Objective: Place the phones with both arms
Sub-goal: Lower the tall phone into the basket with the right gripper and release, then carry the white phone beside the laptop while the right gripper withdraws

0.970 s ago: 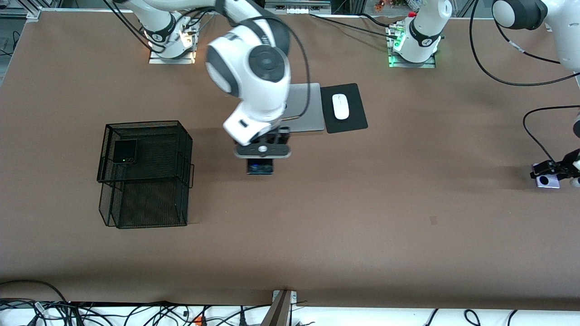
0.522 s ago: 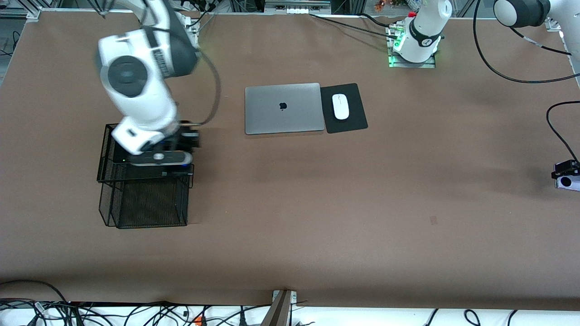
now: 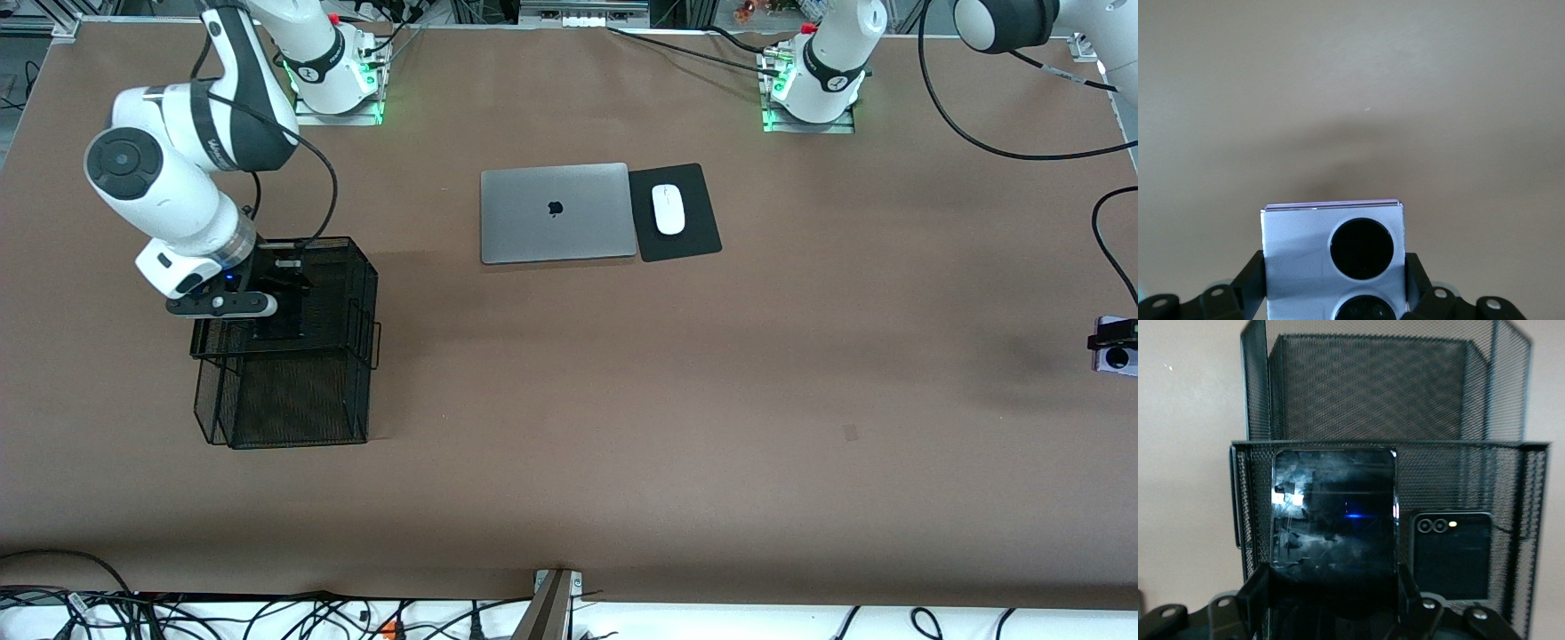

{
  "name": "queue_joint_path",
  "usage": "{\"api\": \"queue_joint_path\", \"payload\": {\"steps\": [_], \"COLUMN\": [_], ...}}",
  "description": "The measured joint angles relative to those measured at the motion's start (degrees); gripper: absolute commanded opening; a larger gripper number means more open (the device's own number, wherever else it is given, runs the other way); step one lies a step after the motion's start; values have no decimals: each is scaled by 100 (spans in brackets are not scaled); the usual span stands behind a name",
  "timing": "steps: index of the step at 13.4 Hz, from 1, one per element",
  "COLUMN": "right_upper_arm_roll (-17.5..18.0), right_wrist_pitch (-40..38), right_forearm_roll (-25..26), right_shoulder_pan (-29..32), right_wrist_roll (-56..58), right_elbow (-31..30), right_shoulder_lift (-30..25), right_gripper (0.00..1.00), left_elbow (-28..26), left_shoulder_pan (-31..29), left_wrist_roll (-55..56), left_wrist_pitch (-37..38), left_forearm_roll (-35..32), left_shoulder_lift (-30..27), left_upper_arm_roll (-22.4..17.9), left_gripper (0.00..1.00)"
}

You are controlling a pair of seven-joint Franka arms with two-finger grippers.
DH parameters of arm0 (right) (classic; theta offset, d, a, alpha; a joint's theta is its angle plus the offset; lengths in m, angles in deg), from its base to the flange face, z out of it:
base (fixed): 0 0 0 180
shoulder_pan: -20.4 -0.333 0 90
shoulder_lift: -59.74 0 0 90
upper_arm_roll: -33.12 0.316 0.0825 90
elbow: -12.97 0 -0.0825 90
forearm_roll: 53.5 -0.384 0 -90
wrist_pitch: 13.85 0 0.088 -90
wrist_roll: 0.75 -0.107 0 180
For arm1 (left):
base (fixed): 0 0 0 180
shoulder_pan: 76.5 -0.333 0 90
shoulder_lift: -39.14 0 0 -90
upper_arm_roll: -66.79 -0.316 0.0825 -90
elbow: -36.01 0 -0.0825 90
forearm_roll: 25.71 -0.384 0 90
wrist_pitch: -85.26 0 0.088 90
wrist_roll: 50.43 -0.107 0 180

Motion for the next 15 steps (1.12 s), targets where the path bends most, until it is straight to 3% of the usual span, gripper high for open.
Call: {"api": "queue_joint_path", "payload": {"steps": [5, 8, 9, 10, 11, 15], "right_upper_arm_roll": [0, 12, 12, 11, 7, 4], "right_wrist_pitch": [393, 491, 535, 538, 537, 522], "right_forearm_roll": [-98, -103, -104, -115, -152, -256], "right_shoulder_pan": [-18, -31, -36, -37, -37, -41], "right_wrist_roll": [0, 0, 0, 0, -2, -2], "right_elbow": [-297, -299, -296, -293, -293, -263], "right_shoulder_lift": [189, 436, 454, 452, 453, 470], "right_gripper": [0, 0, 18, 88, 100, 100], "left_elbow": [683, 936, 945, 947, 948, 943], "left_shoulder_pan": [646, 1069, 1300, 1589, 1891, 2542], "left_wrist_roll": [1089, 1746, 2147, 2574, 2954, 3951], "left_wrist_pitch": [1073, 1242, 1242, 1242, 1242, 1245], "left_forearm_roll": [-75, -79, -79, -79, -79, 239], "left_shoulder_lift": [-113, -115, -114, -113, -111, -91], "left_upper_arm_roll": [-14, 30, 62, 75, 78, 264], "left_gripper": [40, 38, 38, 38, 38, 39]}}
